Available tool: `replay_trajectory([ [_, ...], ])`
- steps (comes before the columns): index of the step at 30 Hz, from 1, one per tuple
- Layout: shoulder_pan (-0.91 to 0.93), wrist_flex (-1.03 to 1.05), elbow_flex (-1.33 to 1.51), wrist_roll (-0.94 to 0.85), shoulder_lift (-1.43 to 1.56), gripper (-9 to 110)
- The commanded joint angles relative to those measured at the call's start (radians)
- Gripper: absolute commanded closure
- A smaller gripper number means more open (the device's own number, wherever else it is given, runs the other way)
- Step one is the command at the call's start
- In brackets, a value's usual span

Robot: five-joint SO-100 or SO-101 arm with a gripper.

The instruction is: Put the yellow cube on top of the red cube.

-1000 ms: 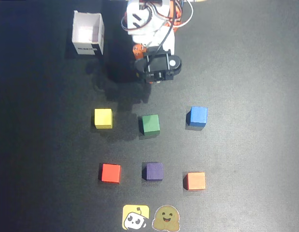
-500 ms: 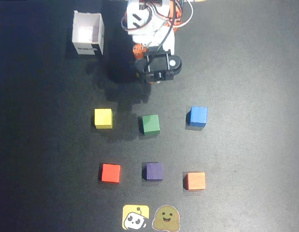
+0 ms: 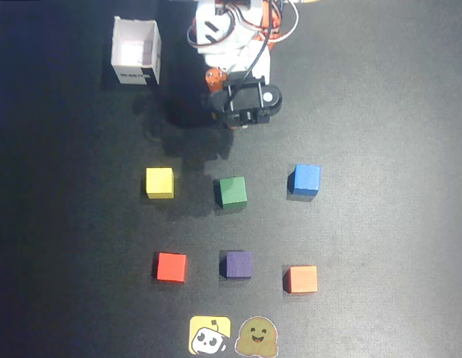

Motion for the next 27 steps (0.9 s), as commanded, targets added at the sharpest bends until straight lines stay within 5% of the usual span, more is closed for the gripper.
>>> replay_trajectory([
  [1,0.008,-0.023,-0.006,0.006,0.009,97],
  [13,-0.002,-0.054,-0.075,0.023,-0.058,92],
  [27,0.043,-0.166,-0.534,0.029,-0.765,88],
])
